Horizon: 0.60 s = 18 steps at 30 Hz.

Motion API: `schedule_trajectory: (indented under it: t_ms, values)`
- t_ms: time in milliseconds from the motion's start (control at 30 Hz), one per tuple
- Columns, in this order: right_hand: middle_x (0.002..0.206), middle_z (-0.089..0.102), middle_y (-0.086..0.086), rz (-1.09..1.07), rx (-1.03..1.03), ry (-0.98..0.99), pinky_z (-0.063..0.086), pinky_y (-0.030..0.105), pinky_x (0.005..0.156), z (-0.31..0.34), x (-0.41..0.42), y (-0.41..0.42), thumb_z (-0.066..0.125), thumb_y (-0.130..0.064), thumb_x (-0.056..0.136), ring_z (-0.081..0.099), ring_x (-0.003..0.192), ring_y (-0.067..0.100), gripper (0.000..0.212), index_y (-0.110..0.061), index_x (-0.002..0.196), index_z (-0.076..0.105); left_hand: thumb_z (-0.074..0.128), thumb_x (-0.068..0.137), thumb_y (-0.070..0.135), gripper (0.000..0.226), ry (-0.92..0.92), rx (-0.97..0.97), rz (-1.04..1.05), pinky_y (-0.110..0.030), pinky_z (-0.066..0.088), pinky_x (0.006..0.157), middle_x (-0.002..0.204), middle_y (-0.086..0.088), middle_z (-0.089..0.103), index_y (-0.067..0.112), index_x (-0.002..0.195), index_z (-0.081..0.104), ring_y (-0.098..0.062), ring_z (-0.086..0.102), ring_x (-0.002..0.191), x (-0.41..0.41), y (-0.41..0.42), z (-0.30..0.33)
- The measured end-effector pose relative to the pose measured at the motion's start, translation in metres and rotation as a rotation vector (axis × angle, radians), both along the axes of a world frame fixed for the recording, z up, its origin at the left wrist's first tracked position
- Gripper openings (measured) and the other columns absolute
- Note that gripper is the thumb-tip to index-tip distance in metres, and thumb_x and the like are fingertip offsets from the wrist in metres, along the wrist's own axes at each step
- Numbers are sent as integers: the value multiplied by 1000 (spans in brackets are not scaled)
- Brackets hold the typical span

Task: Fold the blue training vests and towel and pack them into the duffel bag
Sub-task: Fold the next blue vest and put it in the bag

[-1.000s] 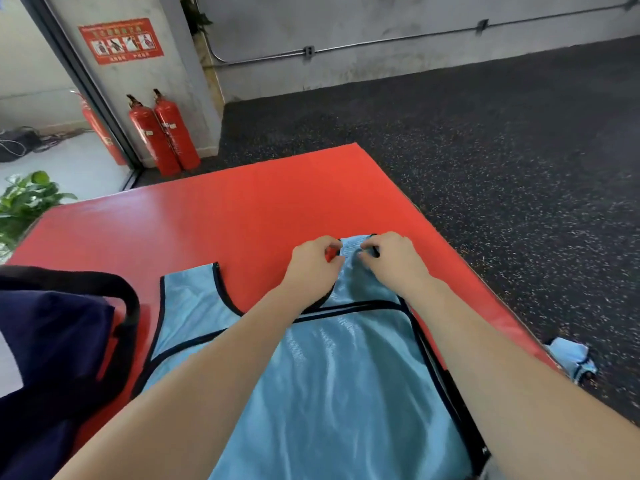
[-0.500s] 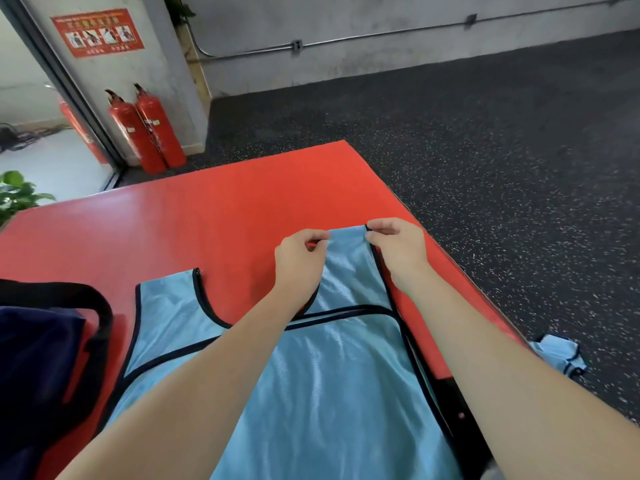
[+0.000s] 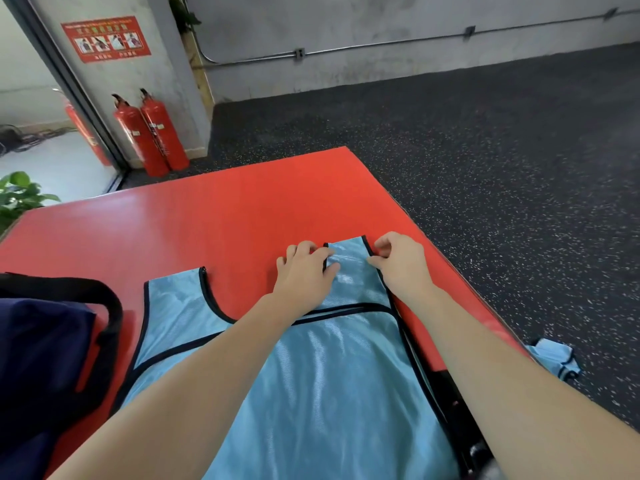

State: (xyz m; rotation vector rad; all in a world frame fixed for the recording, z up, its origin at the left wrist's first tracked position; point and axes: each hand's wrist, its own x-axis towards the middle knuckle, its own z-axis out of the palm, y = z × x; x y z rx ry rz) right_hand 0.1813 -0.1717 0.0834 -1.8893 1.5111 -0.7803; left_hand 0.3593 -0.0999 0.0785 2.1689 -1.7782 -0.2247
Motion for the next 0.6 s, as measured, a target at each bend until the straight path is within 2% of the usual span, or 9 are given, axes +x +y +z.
schedule_trajectory:
  t_ms: [133,267,333,400,467,500,600]
  values:
    - [105,56,0,81,-144,91,46,31,89,2,-8,9,74,-13,89,59,97,20,22,-14,109,66,47,102,44,41,50,-3,-32,-47,25,112,150,2,38,35,141,51,-23,32,136,9,25,13]
    - [108,59,-3,201,-210,117,44,28,88,10,-11,29,71,-19,92,57,96,16,19,-16,110,67,52,100,44,39,92,-42,-23,-45,24,115,149,7,41,37,139,54,-18,35,139,37,76,23]
    - [103,59,-7,294,-208,149,47,29,86,13,-12,42,71,-26,93,57,94,13,17,-19,108,67,57,98,42,37,131,-75,-10,-46,34,113,139,10,50,35,134,58,-14,47,130,54,109,27]
    - [101,61,-11,392,-166,201,49,28,84,17,-13,56,70,-36,93,59,93,9,19,-23,106,67,63,96,37,35,170,-121,47,-38,44,104,125,16,56,33,130,61,-6,56,110,70,144,29]
    - [99,64,-13,462,-95,225,50,26,84,23,-16,67,72,-43,90,60,93,3,22,-27,105,68,65,95,32,36,188,-100,155,-28,42,101,121,15,57,31,131,61,-6,55,109,86,180,29]
    - [98,65,-15,484,-65,239,49,24,83,25,-18,72,73,-45,89,61,93,1,23,-29,105,68,65,94,33,39,160,-58,194,-29,40,102,126,12,57,31,133,60,-10,54,115,96,195,28]
    - [97,64,-19,506,-13,268,45,19,78,29,-25,83,77,-47,84,59,92,-3,23,-33,100,66,67,91,38,49,95,43,260,-44,42,108,137,4,57,33,138,54,-20,54,125,124,219,30]
